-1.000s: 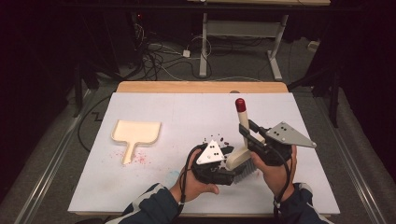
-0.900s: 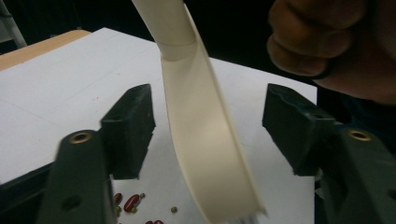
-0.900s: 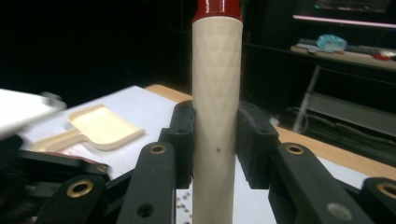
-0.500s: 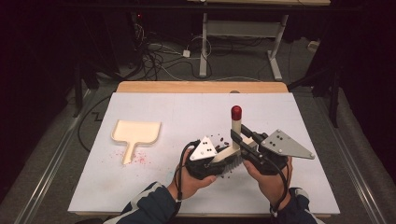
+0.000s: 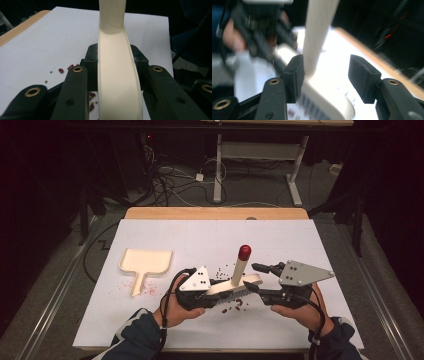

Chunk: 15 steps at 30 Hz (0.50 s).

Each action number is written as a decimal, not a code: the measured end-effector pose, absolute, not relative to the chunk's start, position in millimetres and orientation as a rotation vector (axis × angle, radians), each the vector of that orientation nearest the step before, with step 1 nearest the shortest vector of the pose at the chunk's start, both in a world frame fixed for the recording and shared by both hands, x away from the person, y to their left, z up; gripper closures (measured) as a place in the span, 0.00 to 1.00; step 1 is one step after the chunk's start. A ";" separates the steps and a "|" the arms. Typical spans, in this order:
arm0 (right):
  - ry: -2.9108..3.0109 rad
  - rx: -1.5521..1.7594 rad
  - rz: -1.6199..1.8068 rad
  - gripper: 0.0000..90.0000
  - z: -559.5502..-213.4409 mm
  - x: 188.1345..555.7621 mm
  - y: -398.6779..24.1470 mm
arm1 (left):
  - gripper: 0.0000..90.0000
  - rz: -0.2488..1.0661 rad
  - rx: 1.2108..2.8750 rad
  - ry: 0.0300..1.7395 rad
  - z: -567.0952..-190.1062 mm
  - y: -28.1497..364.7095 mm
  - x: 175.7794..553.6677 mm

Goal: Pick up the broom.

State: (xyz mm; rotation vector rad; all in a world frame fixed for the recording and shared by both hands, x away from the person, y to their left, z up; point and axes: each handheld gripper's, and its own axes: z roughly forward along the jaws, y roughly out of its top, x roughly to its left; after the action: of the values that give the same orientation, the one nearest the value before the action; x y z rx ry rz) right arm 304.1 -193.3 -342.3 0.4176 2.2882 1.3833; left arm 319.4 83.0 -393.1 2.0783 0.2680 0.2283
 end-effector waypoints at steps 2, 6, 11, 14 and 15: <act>2.346 0.382 1.349 0.46 -351.1 308.1 -192.9 | 0.73 0.211 2.088 0.254 -393.8 85.9 318.1; 2.502 0.287 1.314 0.42 -366.2 313.6 -182.8 | 0.73 0.161 2.142 0.158 -397.9 86.5 311.2; 2.669 0.152 1.260 0.46 -386.5 314.5 -169.3 | 0.73 0.111 2.163 0.086 -400.7 83.7 305.5; 2.733 0.104 1.286 0.62 -395.3 315.6 -164.1 | 0.73 0.099 2.165 0.078 -402.0 82.5 305.1; 2.733 0.104 1.286 0.62 -395.3 315.6 -164.1 | 0.73 0.093 2.161 0.079 -402.4 82.8 306.1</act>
State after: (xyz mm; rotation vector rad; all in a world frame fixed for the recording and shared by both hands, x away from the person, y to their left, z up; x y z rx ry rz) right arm 315.6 -164.1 -395.3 0.1044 2.7328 1.2861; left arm 306.1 82.8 -402.4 2.1613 0.0786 0.0929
